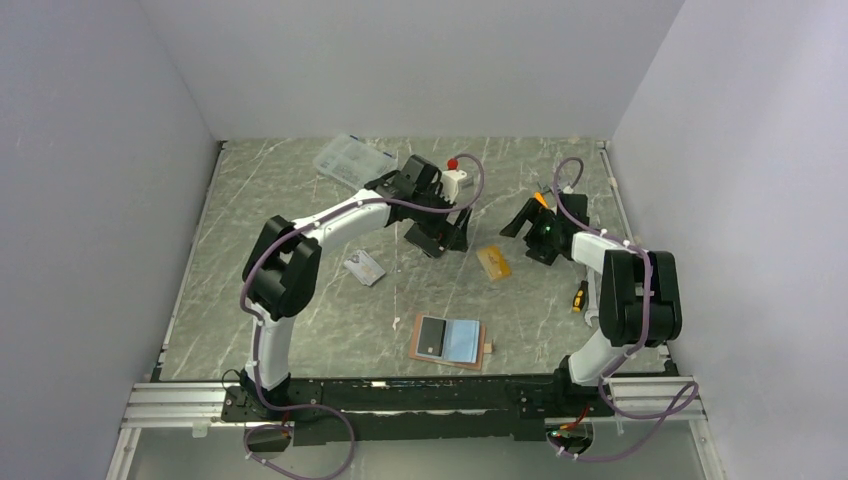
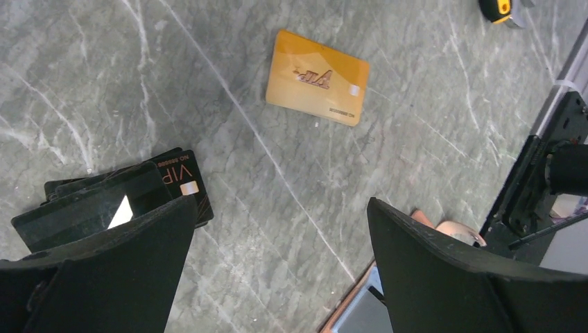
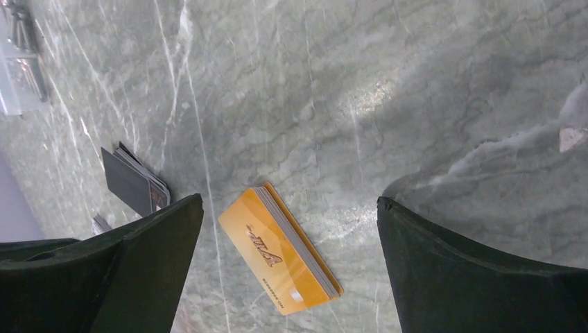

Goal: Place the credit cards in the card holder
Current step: Pick up the credit card from the center of the board.

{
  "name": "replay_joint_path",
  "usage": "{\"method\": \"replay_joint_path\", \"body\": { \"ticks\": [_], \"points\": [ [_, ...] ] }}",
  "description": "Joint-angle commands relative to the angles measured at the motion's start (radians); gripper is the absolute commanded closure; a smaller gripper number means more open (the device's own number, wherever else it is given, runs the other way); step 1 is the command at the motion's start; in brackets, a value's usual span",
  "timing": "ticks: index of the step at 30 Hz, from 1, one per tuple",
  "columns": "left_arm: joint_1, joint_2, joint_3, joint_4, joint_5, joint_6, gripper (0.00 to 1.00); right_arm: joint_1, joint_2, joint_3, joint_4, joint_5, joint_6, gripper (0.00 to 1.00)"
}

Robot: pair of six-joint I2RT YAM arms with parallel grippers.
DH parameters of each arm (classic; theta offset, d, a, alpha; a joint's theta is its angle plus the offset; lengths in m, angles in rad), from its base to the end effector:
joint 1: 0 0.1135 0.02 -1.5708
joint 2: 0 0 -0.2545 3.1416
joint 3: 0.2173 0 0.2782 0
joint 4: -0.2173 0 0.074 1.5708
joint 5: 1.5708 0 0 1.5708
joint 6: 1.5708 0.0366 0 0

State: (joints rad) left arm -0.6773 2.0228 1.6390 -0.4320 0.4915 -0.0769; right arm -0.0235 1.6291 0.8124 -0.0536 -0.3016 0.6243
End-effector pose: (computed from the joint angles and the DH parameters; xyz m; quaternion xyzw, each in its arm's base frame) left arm 0.3619 -0.3132 0.2189 0.3523 0.8348 -0.3419 0.2491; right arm 0.3349 0.0030 0.1273 0.2467 0.8967 0.2352 0.2823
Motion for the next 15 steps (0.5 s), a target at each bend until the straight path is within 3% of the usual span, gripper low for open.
{"method": "replay_joint_path", "body": {
  "ticks": [1,15],
  "points": [
    [0.003,-0.008,-0.043,0.111,-0.037,-0.062,0.01,-0.019,0.039,-0.004,0.073,-0.045,-0.004,0.01],
    [0.005,-0.028,-0.126,0.174,-0.038,-0.114,0.01,-0.023,-0.040,-0.160,0.145,-0.132,0.020,0.01]
  ]
}}
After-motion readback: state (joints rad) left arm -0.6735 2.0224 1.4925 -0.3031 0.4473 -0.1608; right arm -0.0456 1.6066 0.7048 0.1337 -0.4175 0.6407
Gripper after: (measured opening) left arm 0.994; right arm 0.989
